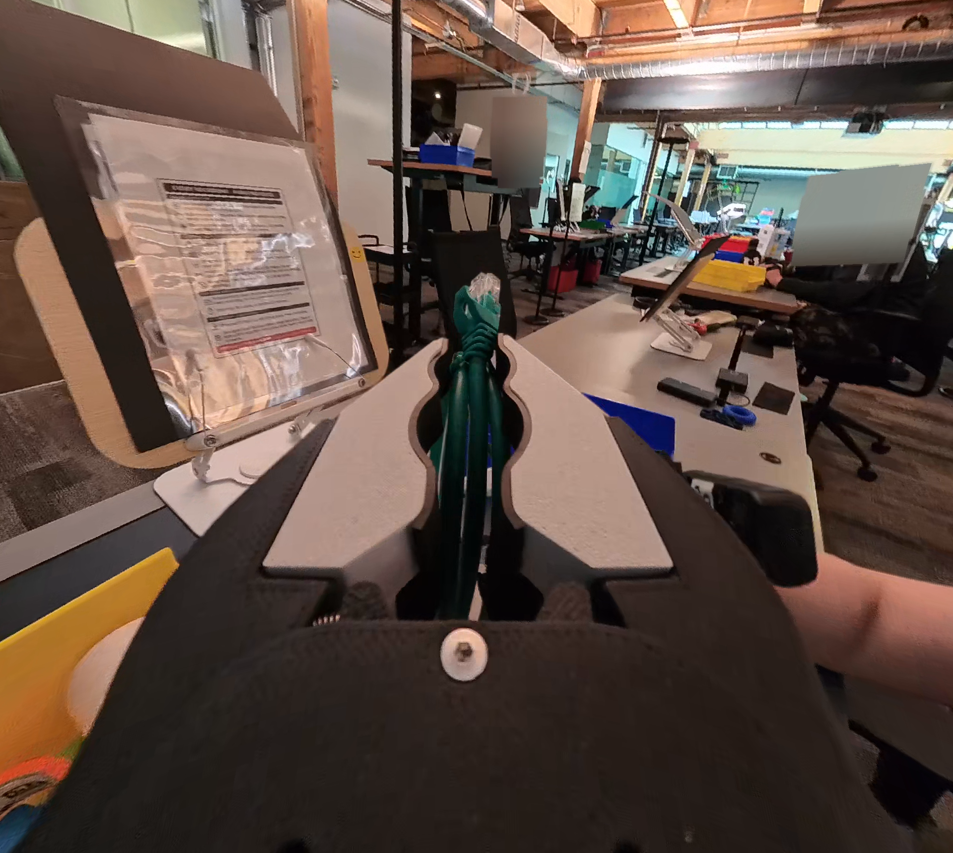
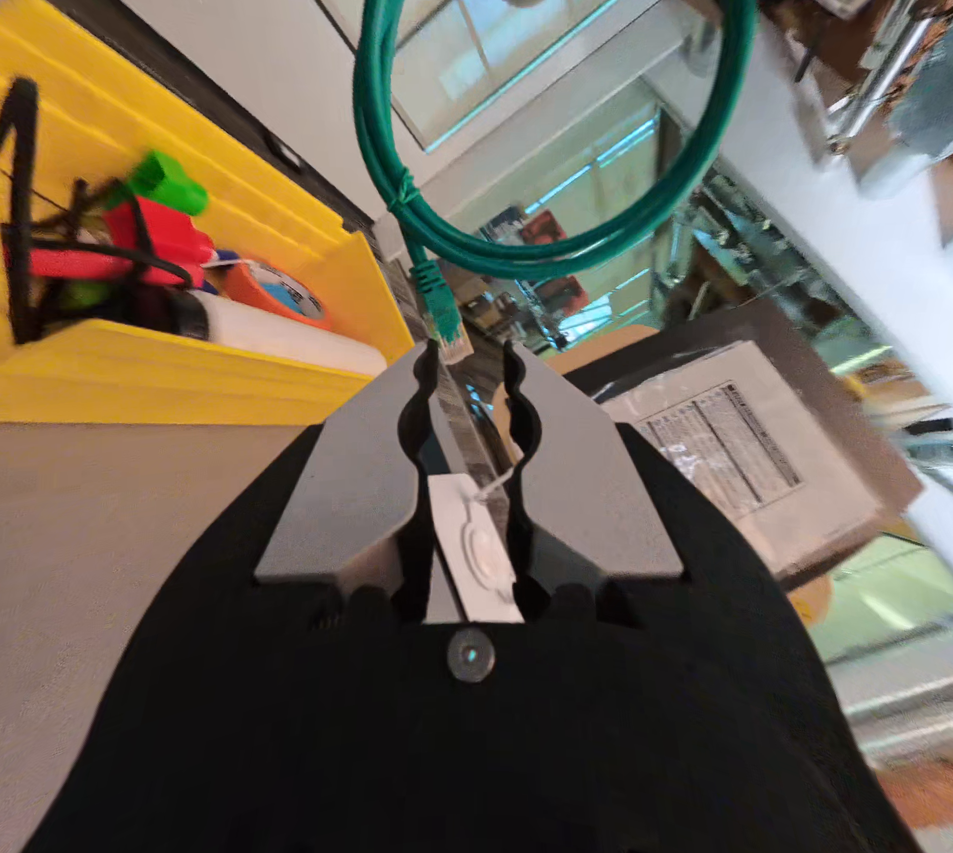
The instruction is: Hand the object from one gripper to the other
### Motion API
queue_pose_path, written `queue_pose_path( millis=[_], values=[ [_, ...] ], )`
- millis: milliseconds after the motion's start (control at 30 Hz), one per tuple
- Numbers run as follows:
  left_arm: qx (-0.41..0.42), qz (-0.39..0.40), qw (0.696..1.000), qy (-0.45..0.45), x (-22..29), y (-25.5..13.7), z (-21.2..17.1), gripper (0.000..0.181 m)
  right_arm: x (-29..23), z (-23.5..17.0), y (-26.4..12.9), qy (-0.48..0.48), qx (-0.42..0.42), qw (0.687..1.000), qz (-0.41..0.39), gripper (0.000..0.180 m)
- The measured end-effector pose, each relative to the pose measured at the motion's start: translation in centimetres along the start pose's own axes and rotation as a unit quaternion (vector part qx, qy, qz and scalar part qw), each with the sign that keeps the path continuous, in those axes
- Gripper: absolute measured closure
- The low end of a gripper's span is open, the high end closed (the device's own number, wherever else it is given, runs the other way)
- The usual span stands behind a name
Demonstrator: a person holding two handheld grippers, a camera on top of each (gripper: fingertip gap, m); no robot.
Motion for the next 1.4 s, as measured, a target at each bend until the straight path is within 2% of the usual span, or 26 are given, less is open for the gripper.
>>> queue_pose_path(
  millis=[300, 367, 500, 533, 633, 667, 733, 900, 1133, 1300, 1400],
  values=[
    [-0.036, 0.0, 0.999, 0.034, 1.9, 2.1, -1.1, 0.167, -1.3, 0.1, 0.4, -0.107, -0.037, 0.993, -0.029, 0.154],
    [-0.036, -0.003, 0.999, 0.036, 2.2, 2.3, -1.2, 0.167, -1.4, -0.2, 0.5, -0.114, -0.057, 0.991, -0.028, 0.165],
    [-0.01, -0.011, 0.999, 0.044, 2.7, 2.1, -0.5, 0.166, -0.3, -0.5, 0.3, -0.095, -0.08, 0.992, -0.037, 0.165],
    [0.001, -0.02, 0.999, 0.044, 3.1, 2.0, -0.2, 0.158, 0.3, -0.3, 0.1, -0.096, -0.079, 0.991, -0.049, 0.165],
    [0.012, -0.016, 0.999, 0.045, 3.3, 1.6, 0.5, 0.109, 1.9, -0.2, -0.6, -0.119, -0.085, 0.986, -0.075, 0.166],
    [0.015, -0.009, 0.998, 0.052, 3.3, 1.3, 0.8, 0.099, 2.4, -0.4, -0.8, -0.123, -0.092, 0.985, -0.08, 0.166],
    [0.033, -0.005, 0.997, 0.067, 3.6, 0.3, 1.7, 0.093, 3.5, -0.8, -1.2, -0.124, -0.101, 0.983, -0.085, 0.166],
    [0.102, -0.046, 0.991, 0.068, 5.6, -3.4, 4.5, 0.091, 5.9, -2.7, -2.2, -0.088, -0.129, 0.986, -0.064, 0.169],
    [0.119, -0.005, 0.99, 0.077, 4.3, -6.4, 5.5, 0.094, 10.4, -7.1, -4.3, -0.02, -0.175, 0.982, -0.069, 0.169],
    [0.119, -0.015, 0.99, 0.069, 3.7, -6.8, 5.4, 0.101, 12.3, -11.1, -5.5, 0.049, -0.21, 0.975, -0.054, 0.169],
    [0.083, -0.043, 0.992, 0.084, 4.3, -5.1, 4.0, 0.106, 11.3, -11.2, -5.3, 0.138, -0.182, 0.974, 0.009, 0.169]
  ],
)
Point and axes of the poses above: each gripper's, where its closed fingertips meet, y out along the fingers, z out of its top, x = y × z across the jaws, the point moved 1 cm from there along -y, back along the fingers, and after that the axes turned 9 degrees about -x, right-handed, at the moved point
